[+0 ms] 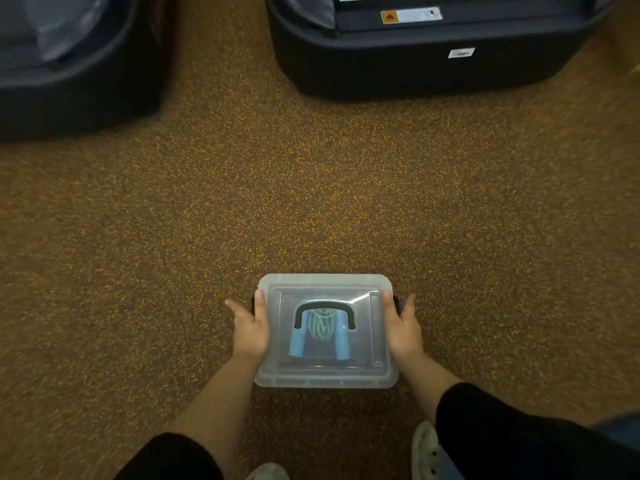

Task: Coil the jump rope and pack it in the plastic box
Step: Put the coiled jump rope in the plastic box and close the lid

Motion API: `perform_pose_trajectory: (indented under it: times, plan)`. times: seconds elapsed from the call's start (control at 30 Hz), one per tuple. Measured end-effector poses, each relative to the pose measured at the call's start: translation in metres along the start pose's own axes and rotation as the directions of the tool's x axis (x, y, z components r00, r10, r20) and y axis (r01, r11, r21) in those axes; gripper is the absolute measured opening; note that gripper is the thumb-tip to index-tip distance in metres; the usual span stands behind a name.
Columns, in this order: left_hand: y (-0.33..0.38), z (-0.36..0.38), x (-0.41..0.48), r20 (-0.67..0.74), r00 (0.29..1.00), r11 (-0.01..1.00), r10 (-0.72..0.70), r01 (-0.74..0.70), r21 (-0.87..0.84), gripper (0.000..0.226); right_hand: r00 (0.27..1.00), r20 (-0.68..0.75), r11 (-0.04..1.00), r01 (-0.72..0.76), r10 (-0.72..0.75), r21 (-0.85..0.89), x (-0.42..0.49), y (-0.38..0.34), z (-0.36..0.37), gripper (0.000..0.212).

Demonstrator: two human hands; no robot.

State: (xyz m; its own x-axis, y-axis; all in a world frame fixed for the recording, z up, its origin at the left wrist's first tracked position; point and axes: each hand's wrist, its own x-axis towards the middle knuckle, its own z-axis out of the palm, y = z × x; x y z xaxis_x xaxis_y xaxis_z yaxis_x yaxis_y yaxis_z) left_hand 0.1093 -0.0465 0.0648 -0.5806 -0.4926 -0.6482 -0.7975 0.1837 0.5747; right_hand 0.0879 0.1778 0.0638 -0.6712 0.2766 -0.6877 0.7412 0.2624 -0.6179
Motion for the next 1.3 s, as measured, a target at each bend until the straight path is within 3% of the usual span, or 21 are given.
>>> perform_pose_trajectory:
  times: [0.07, 0.17, 0.23, 0.27, 0.4, 0.57, 0.67, 0.8, 0.9, 0.97, 1.0, 1.07, 1.13, 1.2, 1.3]
  plan:
    - [0.002, -0.001, -0.003, 0.035, 0.993, 0.992, -0.109, 0.111, -0.055, 0.082, 0.998, -0.032, 0.998, -0.057, 0.056, -0.007, 0.001, -0.003, 0.005, 0.078]
    - [0.000, -0.005, -0.004, 0.042, 0.985, 0.977, -0.168, 0.172, -0.125, 0.091, 0.993, -0.096, 0.997, -0.064, 0.068, 0.040, -0.001, -0.004, 0.003, 0.052]
    - [-0.006, -0.013, 0.000, 0.138, 0.968, 0.940, -0.208, 0.237, -0.244, 0.099, 0.995, -0.042, 0.990, -0.084, 0.090, 0.115, 0.003, -0.003, -0.004, 0.046]
    - [-0.009, -0.018, 0.000, 0.221, 0.952, 0.919, -0.214, 0.273, -0.286, 0.097, 0.995, 0.016, 0.983, -0.101, 0.099, 0.151, 0.006, -0.001, -0.008, 0.045]
    - [-0.026, -0.029, 0.002, 0.446, 0.872, 0.850, -0.202, 0.382, -0.362, 0.049, 0.951, 0.278, 0.940, -0.211, 0.134, 0.269, 0.016, 0.005, -0.021, 0.058]
    - [-0.031, -0.027, 0.008, 0.455, 0.872, 0.795, -0.180, 0.401, -0.454, 0.035, 0.890, 0.423, 0.921, -0.296, 0.170, 0.253, 0.026, 0.010, -0.023, 0.060]
    - [-0.032, -0.030, 0.006, 0.426, 0.890, 0.819, -0.163, 0.363, -0.444, 0.041, 0.882, 0.440, 0.913, -0.308, 0.168, 0.268, 0.031, 0.006, -0.026, 0.060]
    - [-0.023, -0.033, 0.006, 0.307, 0.940, 0.887, -0.151, 0.266, -0.378, 0.026, 0.883, 0.449, 0.931, -0.269, 0.136, 0.248, 0.029, 0.001, -0.026, 0.063]
    - [-0.017, -0.025, 0.004, 0.241, 0.964, 0.916, -0.108, 0.191, -0.353, 0.026, 0.900, 0.428, 0.954, -0.197, 0.084, 0.227, 0.022, -0.002, -0.025, 0.051]
    - [-0.015, -0.020, 0.002, 0.211, 0.976, 0.934, -0.056, 0.125, -0.334, 0.038, 0.936, 0.350, 0.969, -0.128, 0.046, 0.214, 0.016, -0.004, -0.022, 0.043]
    - [-0.015, -0.018, 0.002, 0.196, 0.980, 0.953, -0.019, 0.077, -0.293, 0.050, 0.955, 0.295, 0.977, -0.088, 0.028, 0.192, 0.015, -0.003, -0.019, 0.045]
    - [-0.018, -0.015, 0.005, 0.144, 0.985, 0.995, 0.094, -0.088, -0.053, 0.079, 0.982, 0.184, 0.994, 0.018, -0.038, 0.111, 0.009, -0.005, -0.013, 0.057]
    - [-0.017, -0.011, 0.001, 0.075, 0.967, 0.954, 0.244, -0.253, 0.162, 0.087, 0.986, 0.111, 0.992, 0.125, -0.124, -0.001, 0.004, -0.005, -0.009, 0.083]
    - [-0.013, -0.009, -0.005, 0.043, 0.937, 0.916, 0.348, -0.349, 0.198, 0.084, 0.984, 0.079, 0.985, 0.165, -0.162, -0.040, 0.001, -0.007, -0.007, 0.091]
    - [-0.014, -0.007, -0.006, 0.065, 0.928, 0.913, 0.367, -0.373, 0.165, 0.077, 0.983, 0.084, 0.985, 0.168, -0.163, -0.049, -0.002, -0.007, -0.006, 0.087]
